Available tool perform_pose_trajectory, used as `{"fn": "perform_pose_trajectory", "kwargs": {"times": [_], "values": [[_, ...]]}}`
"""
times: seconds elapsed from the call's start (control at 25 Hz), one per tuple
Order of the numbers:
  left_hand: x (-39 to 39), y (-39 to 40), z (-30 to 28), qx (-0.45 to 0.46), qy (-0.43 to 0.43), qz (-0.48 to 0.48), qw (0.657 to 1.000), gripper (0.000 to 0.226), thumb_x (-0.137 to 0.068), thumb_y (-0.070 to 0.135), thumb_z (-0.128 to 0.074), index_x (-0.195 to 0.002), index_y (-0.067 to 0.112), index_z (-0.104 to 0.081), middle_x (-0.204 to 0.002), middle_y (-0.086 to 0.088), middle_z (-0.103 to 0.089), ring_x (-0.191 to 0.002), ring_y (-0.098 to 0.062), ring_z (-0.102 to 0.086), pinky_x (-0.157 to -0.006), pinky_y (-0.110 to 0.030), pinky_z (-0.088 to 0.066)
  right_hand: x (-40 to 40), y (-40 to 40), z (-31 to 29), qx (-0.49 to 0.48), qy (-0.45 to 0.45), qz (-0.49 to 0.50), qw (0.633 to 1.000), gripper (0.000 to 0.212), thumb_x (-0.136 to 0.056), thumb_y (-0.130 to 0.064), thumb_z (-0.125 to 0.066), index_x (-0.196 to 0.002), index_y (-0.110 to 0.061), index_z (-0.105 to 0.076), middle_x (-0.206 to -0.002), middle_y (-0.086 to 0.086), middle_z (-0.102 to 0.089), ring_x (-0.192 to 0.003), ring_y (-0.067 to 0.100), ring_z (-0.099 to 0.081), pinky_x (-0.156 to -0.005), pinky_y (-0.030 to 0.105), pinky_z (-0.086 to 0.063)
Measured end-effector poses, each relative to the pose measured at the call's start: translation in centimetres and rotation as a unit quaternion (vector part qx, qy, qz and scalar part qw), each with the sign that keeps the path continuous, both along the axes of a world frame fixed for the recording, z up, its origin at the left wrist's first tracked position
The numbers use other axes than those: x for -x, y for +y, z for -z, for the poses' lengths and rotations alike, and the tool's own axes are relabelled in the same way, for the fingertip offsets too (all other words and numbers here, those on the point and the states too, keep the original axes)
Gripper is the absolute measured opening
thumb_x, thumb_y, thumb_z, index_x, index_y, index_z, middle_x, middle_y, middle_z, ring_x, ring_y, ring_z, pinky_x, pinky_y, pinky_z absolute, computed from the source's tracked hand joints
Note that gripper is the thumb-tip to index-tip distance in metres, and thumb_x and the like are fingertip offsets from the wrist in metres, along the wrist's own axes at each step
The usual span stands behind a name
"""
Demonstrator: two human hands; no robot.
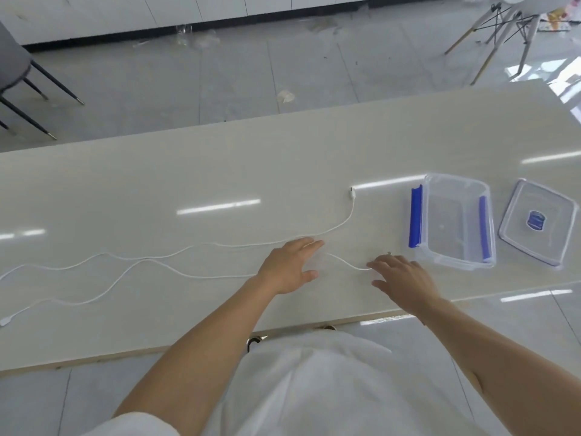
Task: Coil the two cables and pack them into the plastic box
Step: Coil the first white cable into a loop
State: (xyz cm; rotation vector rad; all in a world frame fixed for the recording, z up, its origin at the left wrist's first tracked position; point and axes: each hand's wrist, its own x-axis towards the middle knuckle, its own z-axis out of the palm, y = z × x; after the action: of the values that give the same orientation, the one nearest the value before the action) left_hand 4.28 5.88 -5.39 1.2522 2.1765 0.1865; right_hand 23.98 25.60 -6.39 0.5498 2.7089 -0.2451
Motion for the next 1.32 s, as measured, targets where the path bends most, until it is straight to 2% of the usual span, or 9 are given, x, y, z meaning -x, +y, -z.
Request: {"fn": "perform_pose_trajectory", "kwargs": {"times": [0.12,0.24,0.48,0.6,0.68,0.8,0.96,1.12,1.32], "values": [[-0.5,0.9,0.4,0.025,0.019,0.039,0.999,0.066,-0.099,0.041,-0.051,-0.156,0.033,-0.019,-0.165,0.005,-0.019,-0.151,-0.015,-0.017,-0.118,-0.040,-0.026,0.1,0.1,0.7,-0.030,0.012,-0.018,0.999,0.040,-0.097,-0.035,-0.056,-0.137,-0.031,-0.052,-0.138,-0.006,-0.054,-0.125,0.019,-0.051,-0.095,0.033,-0.043],[-1.1,1.7,0.9,0.029,0.013,0.029,0.999,0.052,-0.102,0.036,-0.046,-0.152,0.028,-0.033,-0.159,0.001,-0.034,-0.147,-0.019,-0.026,-0.116,-0.040,-0.027,0.3,0.2,1.1,-0.028,0.044,-0.023,0.998,0.031,-0.091,-0.022,-0.067,-0.121,-0.021,-0.065,-0.123,0.003,-0.064,-0.115,0.028,-0.058,-0.090,0.040,-0.046],[-1.8,2.8,0.7,-0.045,0.000,-0.053,0.998,0.023,-0.102,0.029,-0.047,-0.113,0.018,-0.064,-0.117,-0.002,-0.066,-0.110,-0.027,-0.057,-0.089,-0.036,-0.043,1.4,0.7,0.7,-0.070,0.075,-0.100,0.990,0.018,-0.069,-0.007,-0.085,-0.079,-0.011,-0.070,-0.078,0.008,-0.066,-0.072,0.032,-0.065,-0.062,0.040,-0.052],[-1.3,2.7,-0.4,-0.070,-0.059,-0.125,0.988,0.017,-0.101,0.028,-0.048,-0.101,0.020,-0.063,-0.103,0.002,-0.071,-0.094,-0.026,-0.062,-0.081,-0.039,-0.051,2.1,1.1,0.1,-0.053,0.062,-0.122,0.989,0.005,-0.089,-0.011,-0.066,-0.088,-0.014,-0.062,-0.080,0.003,-0.064,-0.074,0.027,-0.062,-0.067,0.037,-0.049],[-0.5,2.5,-1.7,-0.104,-0.107,-0.167,0.975,0.016,-0.100,0.028,-0.050,-0.096,0.020,-0.063,-0.094,0.005,-0.072,-0.086,-0.022,-0.063,-0.081,-0.041,-0.053,2.5,1.1,-0.6,0.012,0.069,-0.066,0.995,0.008,-0.100,-0.022,-0.049,-0.096,-0.018,-0.053,-0.084,-0.002,-0.064,-0.077,0.025,-0.063,-0.069,0.037,-0.050],[1.3,1.7,-4.0,-0.180,-0.140,-0.217,0.949,0.016,-0.100,0.026,-0.052,-0.094,0.018,-0.065,-0.085,0.007,-0.071,-0.085,-0.016,-0.067,-0.081,-0.035,-0.054,3.5,0.4,-3.1,0.163,0.107,0.024,0.981,0.010,-0.100,-0.025,-0.051,-0.102,-0.029,-0.060,-0.088,-0.015,-0.070,-0.077,0.012,-0.067,-0.070,0.030,-0.054],[3.4,0.5,-7.2,-0.284,-0.146,-0.267,0.909,0.014,-0.099,0.026,-0.056,-0.092,0.020,-0.066,-0.080,0.007,-0.072,-0.077,-0.002,-0.067,-0.071,-0.010,-0.048,5.9,-1.7,-7.8,0.404,0.112,0.062,0.906,0.019,-0.091,-0.016,-0.064,-0.090,-0.033,-0.072,-0.081,-0.014,-0.077,-0.078,0.002,-0.073,-0.073,0.021,-0.054],[4.4,-0.3,-9.4,-0.331,-0.170,-0.298,0.879,0.014,-0.099,0.028,-0.056,-0.090,0.023,-0.066,-0.079,0.008,-0.072,-0.069,-0.005,-0.066,-0.069,-0.013,-0.051,9.0,-4.4,-12.2,0.574,0.111,0.094,0.806,0.009,-0.085,-0.011,-0.072,-0.089,-0.019,-0.074,-0.086,0.005,-0.080,-0.079,0.014,-0.073,-0.073,0.022,-0.056],[4.5,-1.5,-9.5,-0.322,-0.180,-0.335,0.867,0.018,-0.100,0.027,-0.054,-0.087,0.026,-0.066,-0.075,0.009,-0.071,-0.062,-0.009,-0.062,-0.067,-0.025,-0.054,11.1,-7.1,-15.2,0.689,0.156,0.124,0.697,0.009,-0.084,-0.007,-0.071,-0.091,-0.013,-0.071,-0.094,0.019,-0.078,-0.091,0.030,-0.073,-0.084,0.036,-0.057]]}}
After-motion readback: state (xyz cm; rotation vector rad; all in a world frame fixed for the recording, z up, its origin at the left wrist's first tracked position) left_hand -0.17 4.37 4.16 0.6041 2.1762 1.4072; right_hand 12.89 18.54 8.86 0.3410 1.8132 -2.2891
